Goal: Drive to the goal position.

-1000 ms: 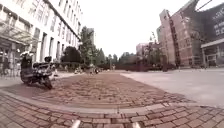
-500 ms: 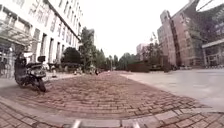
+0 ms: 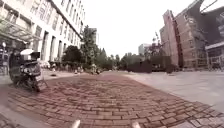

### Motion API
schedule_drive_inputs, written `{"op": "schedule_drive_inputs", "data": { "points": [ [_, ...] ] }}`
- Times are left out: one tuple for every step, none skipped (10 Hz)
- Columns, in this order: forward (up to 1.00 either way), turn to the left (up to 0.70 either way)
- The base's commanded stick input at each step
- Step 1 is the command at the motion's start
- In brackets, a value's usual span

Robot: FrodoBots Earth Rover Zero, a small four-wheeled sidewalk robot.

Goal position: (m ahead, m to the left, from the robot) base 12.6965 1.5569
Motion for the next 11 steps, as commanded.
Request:
{"op": "schedule_drive_inputs", "data": {
  "points": [
    [0.70, 0.00],
    [0.70, 0.00],
    [0.70, 0.00],
    [0.70, 0.00],
    [0.70, 0.00],
    [0.70, 0.00],
    [0.70, 0.00],
    [0.70, 0.00],
    [0.70, 0.00],
    [0.70, 0.00],
    [0.70, 0.00]
  ]
}}
